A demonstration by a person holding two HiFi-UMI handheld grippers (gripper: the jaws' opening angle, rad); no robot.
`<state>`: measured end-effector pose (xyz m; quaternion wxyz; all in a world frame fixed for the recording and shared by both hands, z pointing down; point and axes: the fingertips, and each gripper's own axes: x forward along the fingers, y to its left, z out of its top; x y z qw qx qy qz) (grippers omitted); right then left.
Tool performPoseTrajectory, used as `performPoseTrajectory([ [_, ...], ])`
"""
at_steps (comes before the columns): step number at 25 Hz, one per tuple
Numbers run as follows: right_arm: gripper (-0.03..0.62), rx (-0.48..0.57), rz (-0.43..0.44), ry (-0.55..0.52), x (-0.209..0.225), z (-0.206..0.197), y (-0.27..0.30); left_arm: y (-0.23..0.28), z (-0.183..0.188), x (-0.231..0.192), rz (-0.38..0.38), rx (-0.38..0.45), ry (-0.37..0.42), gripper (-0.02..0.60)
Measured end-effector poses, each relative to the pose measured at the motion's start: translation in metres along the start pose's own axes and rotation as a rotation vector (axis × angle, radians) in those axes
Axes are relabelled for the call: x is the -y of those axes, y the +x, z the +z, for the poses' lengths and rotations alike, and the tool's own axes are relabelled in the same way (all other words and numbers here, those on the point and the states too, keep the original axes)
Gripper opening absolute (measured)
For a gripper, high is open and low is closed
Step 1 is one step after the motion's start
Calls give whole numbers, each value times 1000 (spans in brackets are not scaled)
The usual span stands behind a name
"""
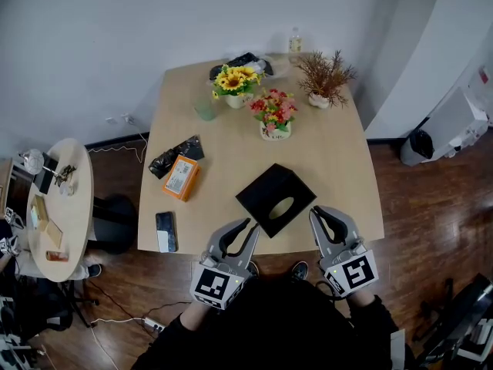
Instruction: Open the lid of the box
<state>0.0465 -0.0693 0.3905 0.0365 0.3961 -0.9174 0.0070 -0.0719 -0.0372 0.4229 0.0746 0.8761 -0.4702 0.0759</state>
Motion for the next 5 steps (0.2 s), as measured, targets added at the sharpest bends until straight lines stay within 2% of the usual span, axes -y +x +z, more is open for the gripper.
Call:
performPoseTrajectory([
  [5,17,-3,-6,6,3,-2,-1,1,-6,-2,9,-29,-3,52],
])
